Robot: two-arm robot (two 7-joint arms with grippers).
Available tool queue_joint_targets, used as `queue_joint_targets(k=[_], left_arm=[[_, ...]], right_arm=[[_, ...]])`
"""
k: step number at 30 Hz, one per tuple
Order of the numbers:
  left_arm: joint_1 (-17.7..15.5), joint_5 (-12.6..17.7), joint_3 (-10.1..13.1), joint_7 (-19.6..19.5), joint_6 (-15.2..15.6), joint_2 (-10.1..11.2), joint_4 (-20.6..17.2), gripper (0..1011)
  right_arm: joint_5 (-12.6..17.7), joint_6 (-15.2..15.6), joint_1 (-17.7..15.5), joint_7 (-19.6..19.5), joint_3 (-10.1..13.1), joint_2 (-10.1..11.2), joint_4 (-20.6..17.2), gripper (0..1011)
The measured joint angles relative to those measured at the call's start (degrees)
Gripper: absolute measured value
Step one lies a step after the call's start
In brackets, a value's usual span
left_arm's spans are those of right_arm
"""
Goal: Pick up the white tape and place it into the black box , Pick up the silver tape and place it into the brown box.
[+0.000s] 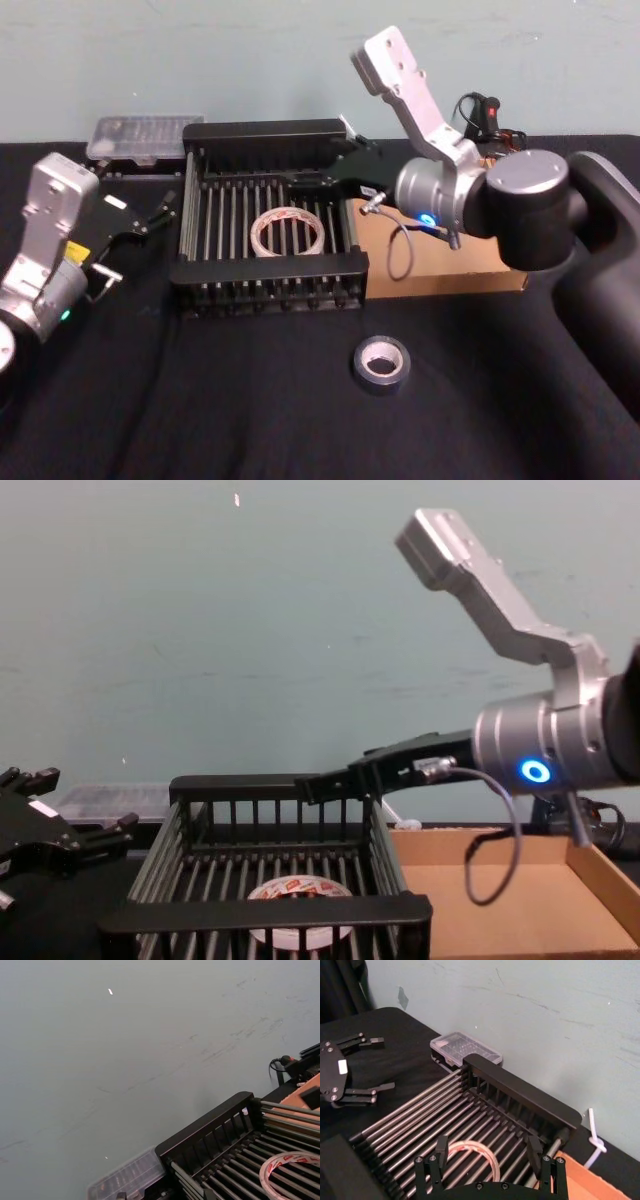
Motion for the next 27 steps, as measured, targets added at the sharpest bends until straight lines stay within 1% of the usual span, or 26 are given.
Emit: queue_joint_targets(k=[2, 3, 5, 6, 9, 10, 13, 14, 16, 19, 22, 23, 27], left_arm=[[0.0, 0.0, 0.0, 0.0, 0.0, 0.0, 0.0, 1001], [0.0, 0.0, 0.0, 0.0, 0.0, 0.0, 0.0, 1001], [0.0, 0.0, 0.0, 0.0, 0.0, 0.0, 0.0, 1001], [0.0, 0.0, 0.0, 0.0, 0.0, 0.0, 0.0, 1001], [0.0, 0.0, 0.0, 0.0, 0.0, 0.0, 0.0, 1001], [0.0, 0.0, 0.0, 0.0, 0.0, 0.0, 0.0, 1001], [0.0, 0.0, 0.0, 0.0, 0.0, 0.0, 0.0, 1001], [0.0, 0.0, 0.0, 0.0, 0.0, 0.0, 0.0, 1001], [0.0, 0.0, 0.0, 0.0, 0.0, 0.0, 0.0, 1001], [0.0, 0.0, 0.0, 0.0, 0.0, 0.0, 0.0, 1001], [0.0, 0.0, 0.0, 0.0, 0.0, 0.0, 0.0, 1001], [0.0, 0.0, 0.0, 0.0, 0.0, 0.0, 0.0, 1001], [0.0, 0.0, 0.0, 0.0, 0.0, 0.0, 0.0, 1001]], right_arm=[[0.1, 0.2, -0.8, 0.0, 0.3, 0.5, -1.3, 1000], [0.2, 0.4, -1.8, 0.0, 0.6, 1.0, -2.8, 1002], [0.4, 0.6, -2.8, 0.0, 0.9, 1.6, -4.4, 1002], [0.6, 0.8, -3.9, 0.0, 1.1, 2.2, -6.0, 1002], [0.8, 1.0, -5.5, -0.3, 1.5, 3.0, -8.4, 1002], [0.9, 1.1, -6.8, -0.6, 1.8, 3.5, -10.0, 1002], [1.1, 1.1, -8.6, -1.0, 2.3, 4.2, -12.3, 1002], [1.2, 1.1, -10.0, -1.4, 2.7, 4.6, -13.8, 1002], [1.3, 1.0, -11.2, -1.8, 3.0, 5.0, -15.2, 1002], [1.7, 0.2, -14.5, -2.7, 4.1, 6.0, -18.6, 1002], [1.9, -0.4, -16.5, -3.2, 4.8, 6.6, -20.4, 1002], [1.9, -0.8, -17.7, -3.5, 5.2, 7.0, -21.5, 1002], [1.9, -1.8, -20.3, -4.1, 6.0, 8.0, -23.7, 1002]])
